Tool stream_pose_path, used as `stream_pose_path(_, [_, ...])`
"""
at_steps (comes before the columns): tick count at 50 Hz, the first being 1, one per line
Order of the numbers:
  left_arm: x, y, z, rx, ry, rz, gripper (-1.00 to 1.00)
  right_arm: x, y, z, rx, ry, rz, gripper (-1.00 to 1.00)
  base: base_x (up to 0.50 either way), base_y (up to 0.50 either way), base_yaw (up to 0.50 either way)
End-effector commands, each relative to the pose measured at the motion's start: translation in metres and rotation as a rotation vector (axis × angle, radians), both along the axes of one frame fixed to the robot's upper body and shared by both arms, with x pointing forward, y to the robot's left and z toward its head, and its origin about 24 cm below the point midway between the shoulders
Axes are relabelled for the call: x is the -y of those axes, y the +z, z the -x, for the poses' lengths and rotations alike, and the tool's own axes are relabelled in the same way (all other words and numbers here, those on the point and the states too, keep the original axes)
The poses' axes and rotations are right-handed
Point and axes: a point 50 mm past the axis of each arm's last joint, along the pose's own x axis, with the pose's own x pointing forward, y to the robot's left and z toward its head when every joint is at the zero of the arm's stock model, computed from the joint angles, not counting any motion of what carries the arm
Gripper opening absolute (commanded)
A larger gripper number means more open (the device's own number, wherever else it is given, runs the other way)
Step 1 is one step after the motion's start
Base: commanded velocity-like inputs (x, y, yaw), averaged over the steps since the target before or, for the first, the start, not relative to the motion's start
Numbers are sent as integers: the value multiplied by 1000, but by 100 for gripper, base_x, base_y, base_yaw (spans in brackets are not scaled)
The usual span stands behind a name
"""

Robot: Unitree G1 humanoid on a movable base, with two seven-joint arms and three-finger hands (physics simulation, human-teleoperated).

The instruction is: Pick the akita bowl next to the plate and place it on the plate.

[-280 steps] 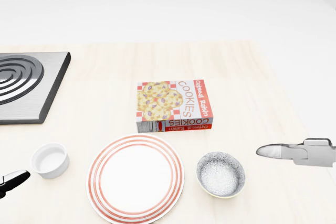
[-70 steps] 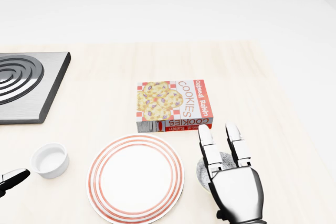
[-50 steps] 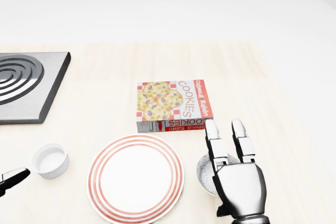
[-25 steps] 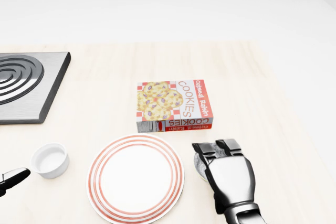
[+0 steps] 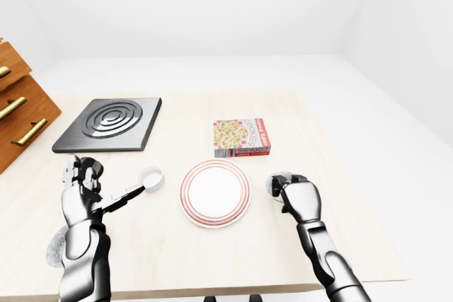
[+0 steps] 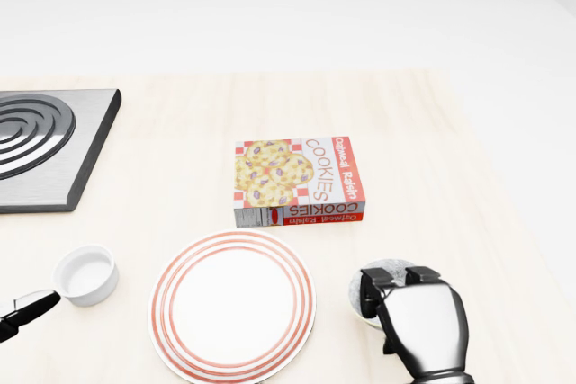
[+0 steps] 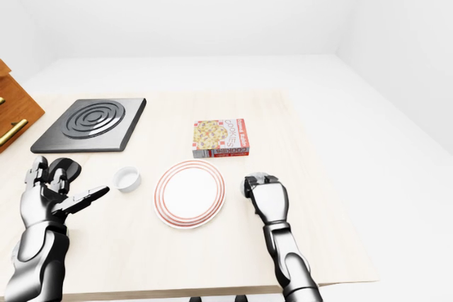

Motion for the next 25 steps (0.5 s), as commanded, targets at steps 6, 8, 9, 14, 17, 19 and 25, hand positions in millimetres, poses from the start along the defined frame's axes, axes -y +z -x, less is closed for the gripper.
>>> stream_pose_path(6, [1,-3,1,-12,-4,3,100,14,79,11,360,-20,151,-100,0,0,0])
stream_pose_path(8, [1,-1,1,-2,-1,0,100,15,106,14,477,-35,126,-100,0,0,0])
stream_pose_path(9, [1,0,1,2,-1,-2,100,15,114,15,513,-46,110,-100,0,0,0])
stream_pose_path(14, [2,5,3,22,4,-8,100,17,168,38,765,-80,-68,-100,0,0,0])
stream_pose_path(17, [1,6,3,26,6,-7,100,19,184,45,850,-89,-139,-100,0,0,0])
stream_pose_path(19, [1,3,3,16,5,-1,100,17,201,53,937,-73,-213,-100,0,0,0])
stream_pose_path(25, [1,8,2,34,8,-6,100,6,233,66,1076,29,-381,-100,0,0,0])
